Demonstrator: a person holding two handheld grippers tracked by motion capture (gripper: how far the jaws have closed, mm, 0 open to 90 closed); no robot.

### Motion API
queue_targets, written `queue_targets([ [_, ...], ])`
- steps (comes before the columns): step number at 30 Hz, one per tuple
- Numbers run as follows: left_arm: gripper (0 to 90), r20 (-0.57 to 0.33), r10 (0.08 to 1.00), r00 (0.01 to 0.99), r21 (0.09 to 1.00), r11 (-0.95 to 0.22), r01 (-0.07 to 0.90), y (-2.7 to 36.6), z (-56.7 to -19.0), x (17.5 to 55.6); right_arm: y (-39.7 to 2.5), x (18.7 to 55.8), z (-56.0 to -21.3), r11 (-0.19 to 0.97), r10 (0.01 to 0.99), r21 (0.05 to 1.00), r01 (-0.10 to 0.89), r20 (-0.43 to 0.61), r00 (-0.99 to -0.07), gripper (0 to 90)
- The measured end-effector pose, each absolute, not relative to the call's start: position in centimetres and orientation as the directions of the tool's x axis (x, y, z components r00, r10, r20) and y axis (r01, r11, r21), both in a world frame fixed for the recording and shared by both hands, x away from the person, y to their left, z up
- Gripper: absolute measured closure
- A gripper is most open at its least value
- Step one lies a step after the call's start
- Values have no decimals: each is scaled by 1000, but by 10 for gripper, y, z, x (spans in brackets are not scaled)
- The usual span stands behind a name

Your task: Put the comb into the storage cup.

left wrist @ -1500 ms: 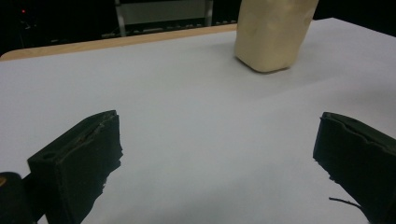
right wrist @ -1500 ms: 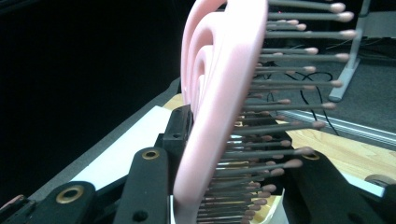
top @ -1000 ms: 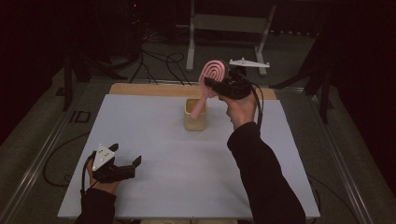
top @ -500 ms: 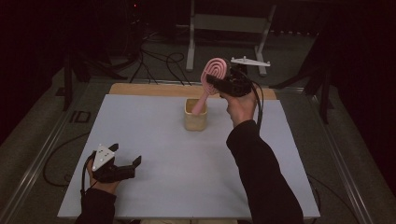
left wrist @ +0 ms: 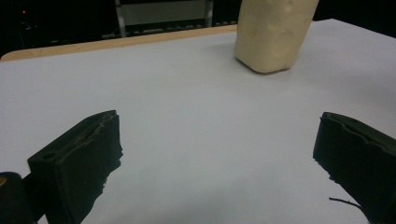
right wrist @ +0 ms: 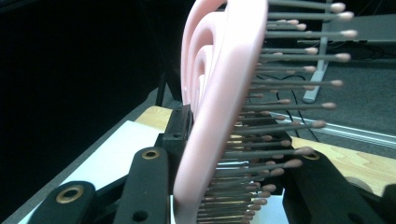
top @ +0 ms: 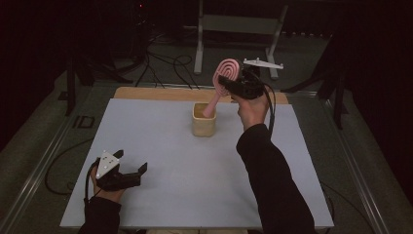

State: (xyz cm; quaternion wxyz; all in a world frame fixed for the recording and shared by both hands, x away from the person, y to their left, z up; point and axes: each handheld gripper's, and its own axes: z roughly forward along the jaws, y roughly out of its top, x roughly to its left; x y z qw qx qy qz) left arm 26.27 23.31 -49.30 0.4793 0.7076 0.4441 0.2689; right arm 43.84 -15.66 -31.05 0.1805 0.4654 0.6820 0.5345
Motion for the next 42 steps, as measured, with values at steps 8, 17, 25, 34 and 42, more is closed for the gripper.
queue_targets([
  [8, 15, -48, 887, 460, 918, -143, 371, 233, -493, 263, -159, 444, -314, -21, 842, 896, 443, 255, -476, 637],
  [17, 15, -47, 887, 459, 917, -143, 371, 234, -493, 263, -159, 447, -317, -37, 851, 894, 447, 263, -455, 637],
  [25, 15, -46, 887, 460, 918, -144, 370, 233, -493, 263, -159, 449, -320, -50, 857, 892, 450, 269, -439, 637],
  [34, 15, -46, 888, 458, 917, -144, 371, 234, -493, 263, -163, 452, -329, -85, 858, 882, 464, 302, -417, 637],
  [42, 15, -48, 888, 457, 917, -142, 372, 234, -493, 263, -158, 453, -335, -73, 857, 879, 471, 297, -422, 637],
])
